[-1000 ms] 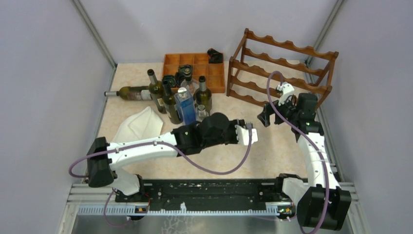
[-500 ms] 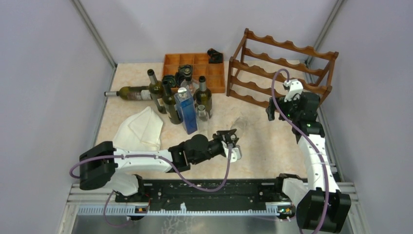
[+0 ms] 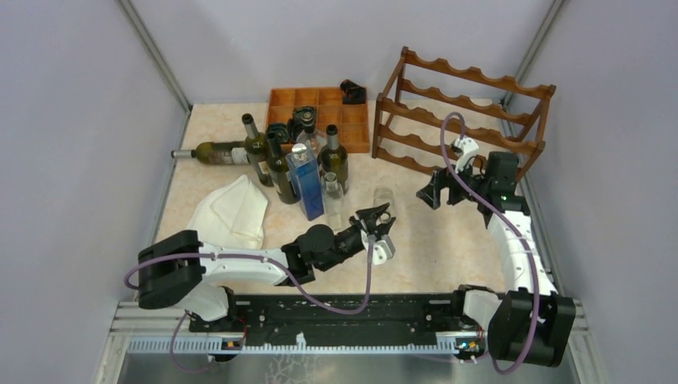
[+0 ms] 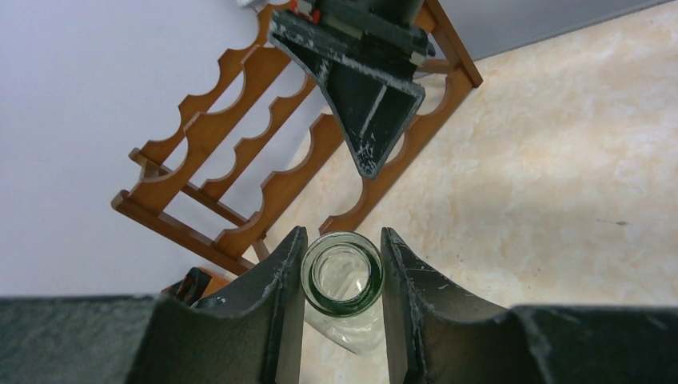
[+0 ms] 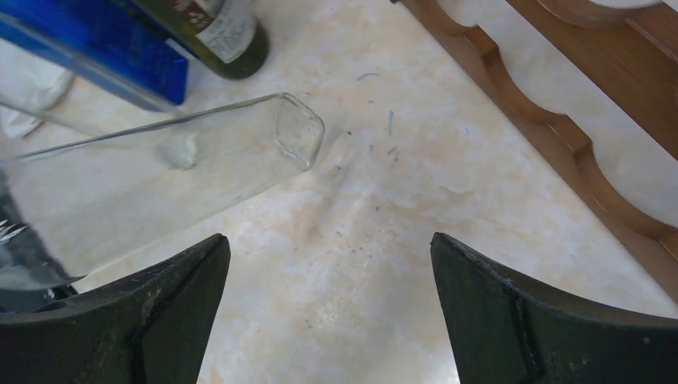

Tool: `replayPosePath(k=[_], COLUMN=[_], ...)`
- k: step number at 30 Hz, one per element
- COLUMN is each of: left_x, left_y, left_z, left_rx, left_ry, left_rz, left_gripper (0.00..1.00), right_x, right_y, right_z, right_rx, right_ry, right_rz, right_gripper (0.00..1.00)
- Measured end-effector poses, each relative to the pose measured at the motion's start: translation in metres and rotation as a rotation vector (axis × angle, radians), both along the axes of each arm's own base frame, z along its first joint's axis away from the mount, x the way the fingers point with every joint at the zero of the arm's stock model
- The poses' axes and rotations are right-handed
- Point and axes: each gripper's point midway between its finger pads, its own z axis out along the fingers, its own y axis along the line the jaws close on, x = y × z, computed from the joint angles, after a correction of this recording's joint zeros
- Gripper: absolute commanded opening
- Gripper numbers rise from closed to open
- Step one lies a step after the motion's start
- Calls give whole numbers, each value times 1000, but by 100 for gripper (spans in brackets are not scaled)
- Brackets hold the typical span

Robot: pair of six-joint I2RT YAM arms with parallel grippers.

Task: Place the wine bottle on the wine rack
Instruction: Pick up the wine bottle from the center of the board.

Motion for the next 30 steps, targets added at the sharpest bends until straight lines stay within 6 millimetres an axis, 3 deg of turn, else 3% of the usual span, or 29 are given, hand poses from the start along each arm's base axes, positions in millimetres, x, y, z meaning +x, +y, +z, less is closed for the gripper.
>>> replayPosePath(k=[7,14,26,30], left_x=[1,0,-5,-7], left_y=[0,1,-7,-10], left_z=[-15,-13,0,2], left_rx=[0,-57,-99,-100], left_ry=[64,157,276,296], left_rz=[11,18,-8,-18], left_gripper=[0,0,0,0], right_x=[-28,-55,-69,-77], right_y=[30,59,90,109], right_z=[11,-6,-12,-11], right_rx=[-24,-83,-105,-93], right_ry=[-176,-303,-522,-553], right_rz=[255,543,835,914], right_gripper=[95,96,96,95])
